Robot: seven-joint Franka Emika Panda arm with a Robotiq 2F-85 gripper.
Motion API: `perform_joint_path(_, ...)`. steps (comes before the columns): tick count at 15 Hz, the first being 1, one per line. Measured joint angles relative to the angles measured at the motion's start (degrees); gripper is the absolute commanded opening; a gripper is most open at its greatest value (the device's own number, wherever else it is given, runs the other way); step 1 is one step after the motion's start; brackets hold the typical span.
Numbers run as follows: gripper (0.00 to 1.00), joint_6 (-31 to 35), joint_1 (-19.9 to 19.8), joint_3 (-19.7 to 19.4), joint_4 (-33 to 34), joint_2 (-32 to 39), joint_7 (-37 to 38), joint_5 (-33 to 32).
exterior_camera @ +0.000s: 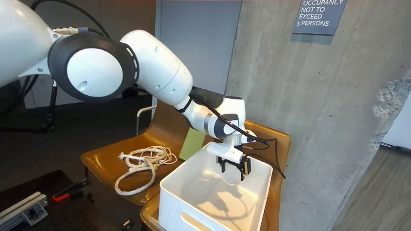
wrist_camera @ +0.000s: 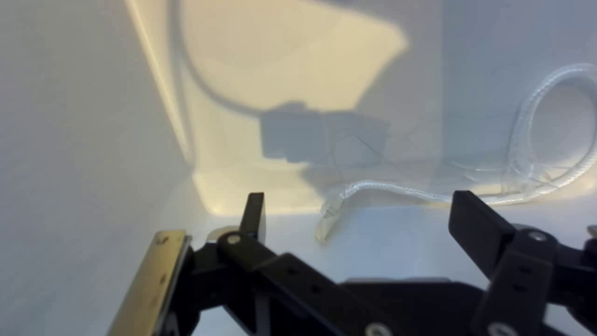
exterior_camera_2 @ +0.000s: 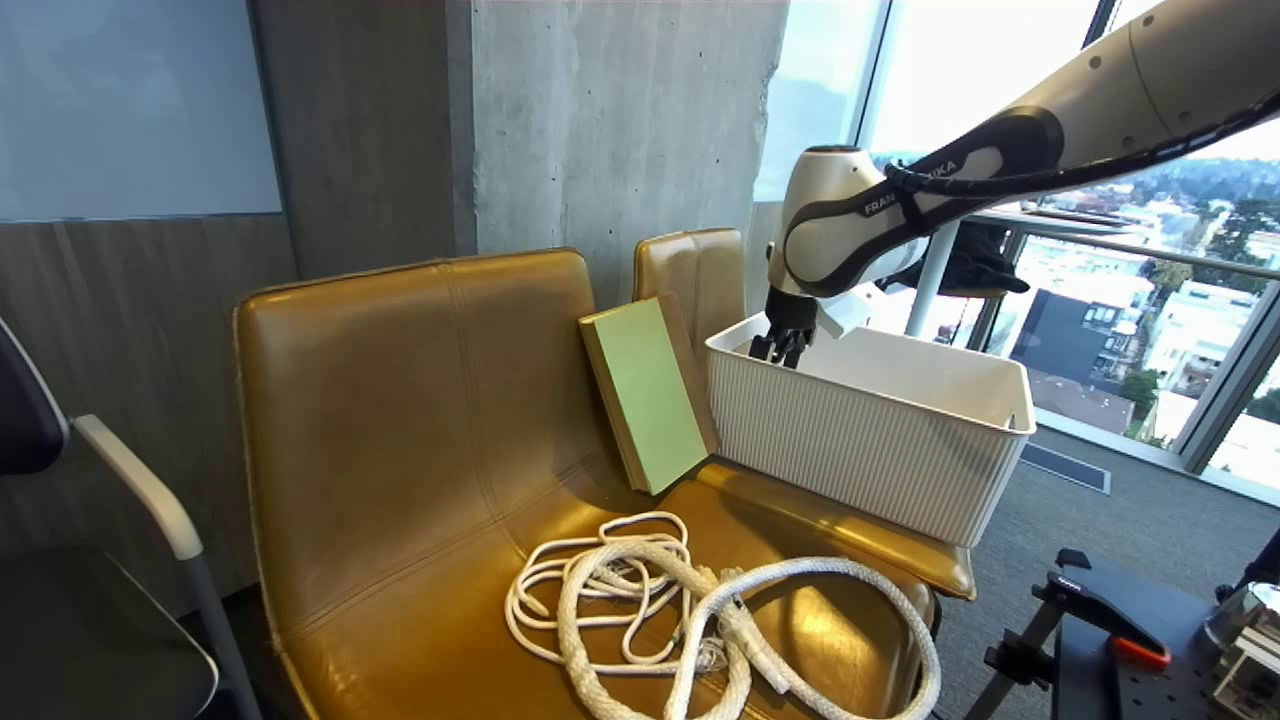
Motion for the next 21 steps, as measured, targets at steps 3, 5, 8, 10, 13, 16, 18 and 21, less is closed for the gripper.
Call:
perform_joint_path(3, 1.00, 0.00, -0.82, 0.60, 3.91, 3.92, -1.70, 0.68)
perform_joint_path(5, 1.00, 0.00, -1.33, 0.98, 6.52, 6.30, -2.69, 0.86)
perform_joint_path(8, 1.00, -0.05, -1.93, 1.51, 10.23, 9.32, -3.81, 0.91)
perform_joint_path(10, 0.86, -0.14, -2.25, 1.83, 12.40, 11.08, -4.51, 0.93)
perform_joint_path(13, 0.62, -0.33, -2.67, 2.26, 15.17, 13.26, -5.41, 0.99)
perform_joint_path(16, 0.37, -0.92, -2.94, 2.73, 17.56, 14.53, -5.93, 1.41)
perform_joint_path(18, 0.22, -1.52, -3.01, 2.84, 18.80, 15.14, -6.15, 1.63)
perform_joint_path(21, 0.01, -3.00, -3.02, 2.96, 20.57, 15.88, -6.42, 1.70)
